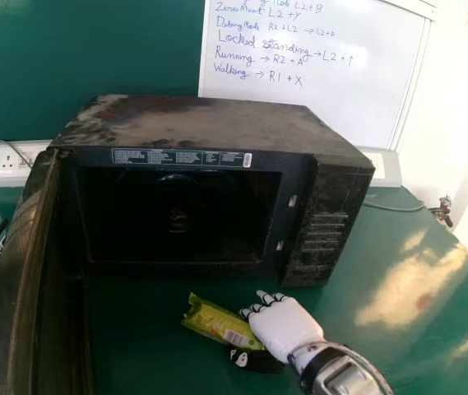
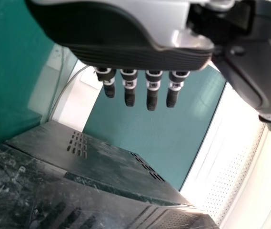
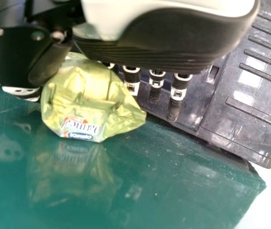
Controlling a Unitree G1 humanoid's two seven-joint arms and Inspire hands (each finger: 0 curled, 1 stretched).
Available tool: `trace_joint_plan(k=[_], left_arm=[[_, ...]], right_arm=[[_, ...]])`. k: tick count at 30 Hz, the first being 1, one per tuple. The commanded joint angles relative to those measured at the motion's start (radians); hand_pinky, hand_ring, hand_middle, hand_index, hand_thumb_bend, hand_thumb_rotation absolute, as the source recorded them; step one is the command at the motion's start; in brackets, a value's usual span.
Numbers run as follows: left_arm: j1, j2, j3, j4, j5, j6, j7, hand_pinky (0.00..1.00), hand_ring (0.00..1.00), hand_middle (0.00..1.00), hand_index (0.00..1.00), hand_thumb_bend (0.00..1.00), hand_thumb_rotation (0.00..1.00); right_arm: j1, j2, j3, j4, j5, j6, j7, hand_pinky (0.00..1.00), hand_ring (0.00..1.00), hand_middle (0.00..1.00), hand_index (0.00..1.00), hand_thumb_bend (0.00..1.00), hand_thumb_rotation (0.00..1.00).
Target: Put biscuit inside oven
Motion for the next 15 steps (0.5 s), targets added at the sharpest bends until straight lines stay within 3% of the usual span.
trace_joint_plan(k=[1,5,15], left_arm=[[0.028,-0.036,-0.006,0.025,-0.010,-0.002,0.001,0.51,0.67,0.74,0.88,0.03,0.00],[0.026,-0.035,-0.004,0.031,-0.010,0.001,0.006,0.50,0.66,0.74,0.88,0.04,0.00],[0.024,-0.035,-0.006,0.034,-0.008,0.002,0.006,0.50,0.67,0.74,0.88,0.04,0.00]], right_arm=[[-0.007,-0.009,0.013,0.015,-0.007,0.011,0.073,0.89,0.85,0.87,0.88,0.80,0.14],[-0.021,0.003,0.023,0.012,-0.033,0.025,0.110,0.90,0.85,0.87,0.88,0.83,0.13],[-0.016,0.015,0.043,0.015,-0.123,0.040,0.063,0.89,0.83,0.85,0.87,0.77,0.15]])
